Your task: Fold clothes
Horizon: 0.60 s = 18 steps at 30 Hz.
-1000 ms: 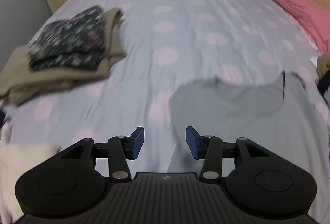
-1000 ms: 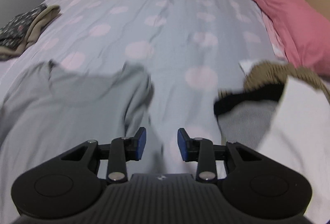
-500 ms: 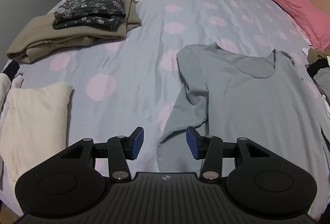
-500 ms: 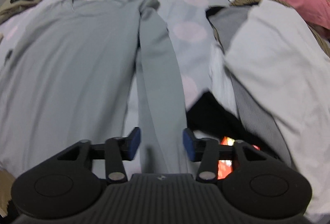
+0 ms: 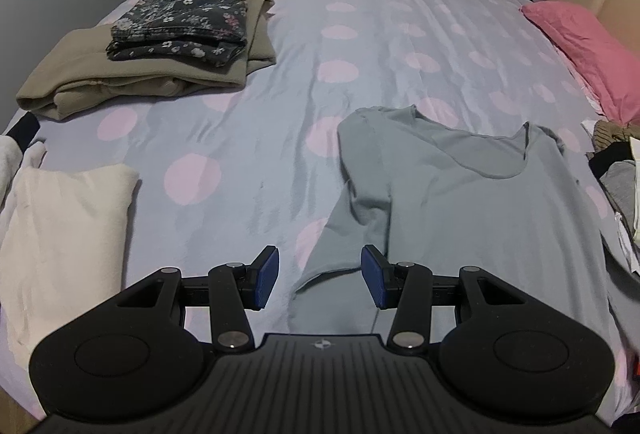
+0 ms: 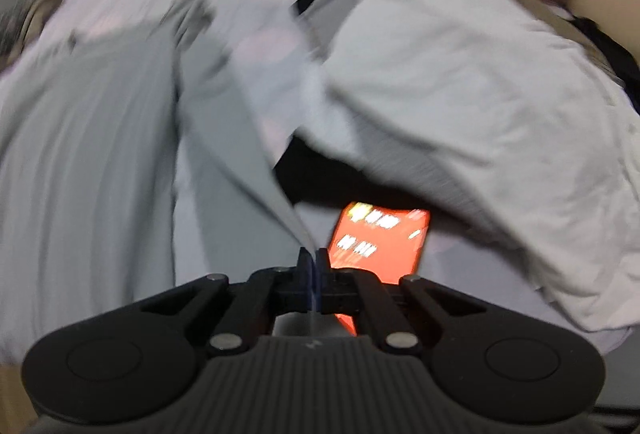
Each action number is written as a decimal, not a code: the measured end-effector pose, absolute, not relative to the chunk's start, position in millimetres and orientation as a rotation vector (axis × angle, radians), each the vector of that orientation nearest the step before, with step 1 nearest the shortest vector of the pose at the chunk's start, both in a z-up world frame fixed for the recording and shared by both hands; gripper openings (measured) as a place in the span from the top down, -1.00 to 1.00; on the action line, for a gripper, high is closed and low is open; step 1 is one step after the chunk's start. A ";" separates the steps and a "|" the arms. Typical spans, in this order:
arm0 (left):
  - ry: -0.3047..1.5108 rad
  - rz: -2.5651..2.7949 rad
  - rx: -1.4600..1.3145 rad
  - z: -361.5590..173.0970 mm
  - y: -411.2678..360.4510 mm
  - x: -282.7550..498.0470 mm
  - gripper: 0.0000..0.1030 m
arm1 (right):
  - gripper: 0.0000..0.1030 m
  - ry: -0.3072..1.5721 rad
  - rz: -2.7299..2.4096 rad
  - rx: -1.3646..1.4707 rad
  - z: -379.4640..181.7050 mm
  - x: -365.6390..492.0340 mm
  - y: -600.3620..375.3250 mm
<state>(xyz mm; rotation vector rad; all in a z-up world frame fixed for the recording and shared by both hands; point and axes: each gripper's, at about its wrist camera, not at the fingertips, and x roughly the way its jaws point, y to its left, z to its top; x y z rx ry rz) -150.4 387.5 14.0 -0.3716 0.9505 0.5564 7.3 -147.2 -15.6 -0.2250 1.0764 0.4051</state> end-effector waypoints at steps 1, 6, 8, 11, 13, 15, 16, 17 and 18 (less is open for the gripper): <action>0.948 0.555 -0.373 14.7 387.2 -149.8 0.16 | 0.96 1.060 0.393 -0.210 -4.7 15.5 -151.0; 0.944 0.578 -0.390 13.6 392.4 -148.0 0.16 | 0.96 0.998 0.341 -0.172 44.3 68.5 -160.9; 0.945 0.586 -0.401 12.9 395.5 -147.7 0.16 | 0.96 0.985 0.307 -0.182 57.4 91.7 -162.5; 0.949 0.594 -0.404 10.4 399.6 -146.4 0.16 | 0.96 0.973 0.237 -0.205 64.7 125.5 -170.7; 0.960 0.598 -0.398 6.9 402.8 -144.5 0.16 | 0.96 0.967 0.188 -0.211 67.0 146.6 -179.0; 0.973 0.603 -0.391 2.8 406.2 -142.3 0.16 | 0.96 0.959 0.142 -0.212 67.9 168.0 -187.3; 0.981 0.604 -0.392 -0.3 408.3 -140.8 0.16 | 0.96 0.957 0.127 -0.214 66.6 176.8 -190.3; 0.991 0.605 -0.395 -3.5 410.5 -139.3 0.16 | 0.96 0.955 0.113 -0.216 65.1 185.0 -193.0; 1.000 0.605 -0.399 -6.3 412.4 -137.9 0.16 | 0.96 0.953 0.100 -0.218 63.7 193.3 -195.8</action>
